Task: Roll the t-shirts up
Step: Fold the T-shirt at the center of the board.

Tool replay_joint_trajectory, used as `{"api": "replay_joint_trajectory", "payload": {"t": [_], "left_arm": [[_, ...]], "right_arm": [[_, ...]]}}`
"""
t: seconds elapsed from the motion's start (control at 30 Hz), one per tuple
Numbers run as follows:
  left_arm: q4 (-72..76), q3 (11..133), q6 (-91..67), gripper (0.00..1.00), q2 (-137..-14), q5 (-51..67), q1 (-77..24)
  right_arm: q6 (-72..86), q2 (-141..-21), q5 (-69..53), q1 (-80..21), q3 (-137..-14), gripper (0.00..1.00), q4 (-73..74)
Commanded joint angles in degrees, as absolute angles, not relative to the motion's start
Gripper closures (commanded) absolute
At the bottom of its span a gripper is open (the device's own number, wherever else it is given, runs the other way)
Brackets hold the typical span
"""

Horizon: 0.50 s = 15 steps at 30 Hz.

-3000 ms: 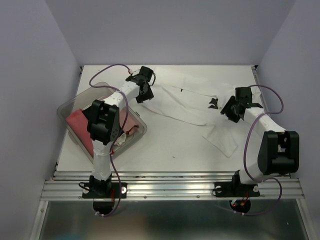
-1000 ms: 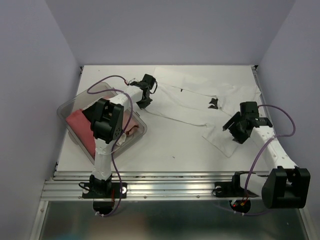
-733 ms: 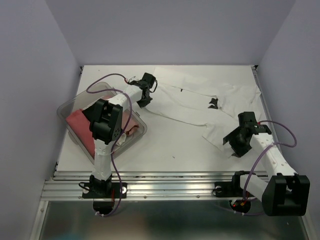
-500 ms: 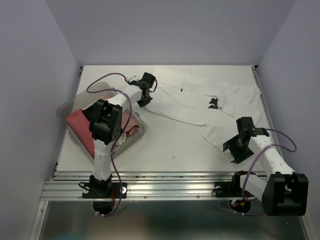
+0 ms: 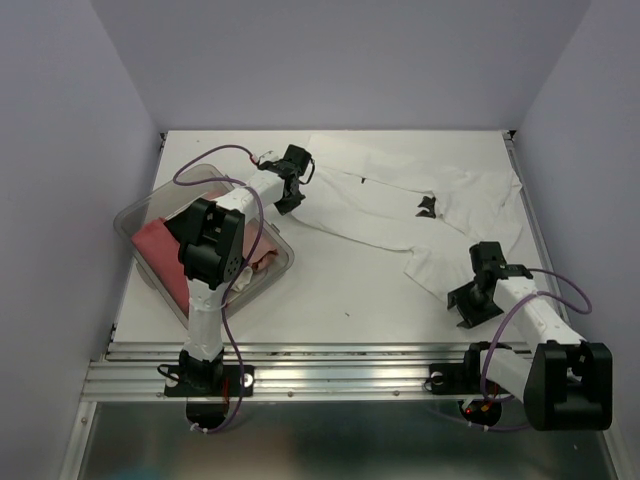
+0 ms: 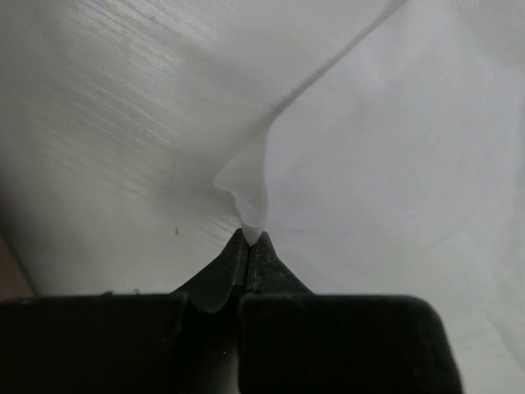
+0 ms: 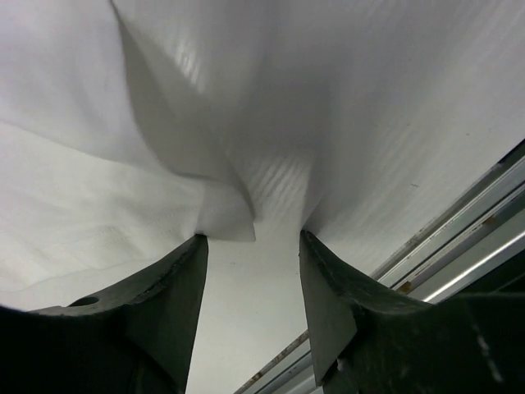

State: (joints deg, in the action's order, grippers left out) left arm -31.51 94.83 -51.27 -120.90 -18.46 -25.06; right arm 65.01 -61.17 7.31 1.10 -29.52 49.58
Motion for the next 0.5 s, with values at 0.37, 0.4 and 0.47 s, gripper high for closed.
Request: {"api": "replay_joint_trajectory", "payload": {"t": [0.37, 0.4, 0.47], "left_arm": [[-33.0, 95.6, -50.6, 1.0, -117.3, -20.7, -25.1], [-33.0, 95.6, -50.6, 1.0, -117.2, -20.9, -25.1], [-33.0, 95.7, -50.5, 1.0, -117.2, -20.8, -25.1]], "right_arm": [[67.0, -55.9, 10.6, 1.5, -28.2, 0.38, 40.9], [67.1, -56.0, 10.6, 1.5, -28.0, 0.38, 40.6], [67.1, -56.9, 10.3, 1.5, -27.5, 0.38, 39.6]]}}
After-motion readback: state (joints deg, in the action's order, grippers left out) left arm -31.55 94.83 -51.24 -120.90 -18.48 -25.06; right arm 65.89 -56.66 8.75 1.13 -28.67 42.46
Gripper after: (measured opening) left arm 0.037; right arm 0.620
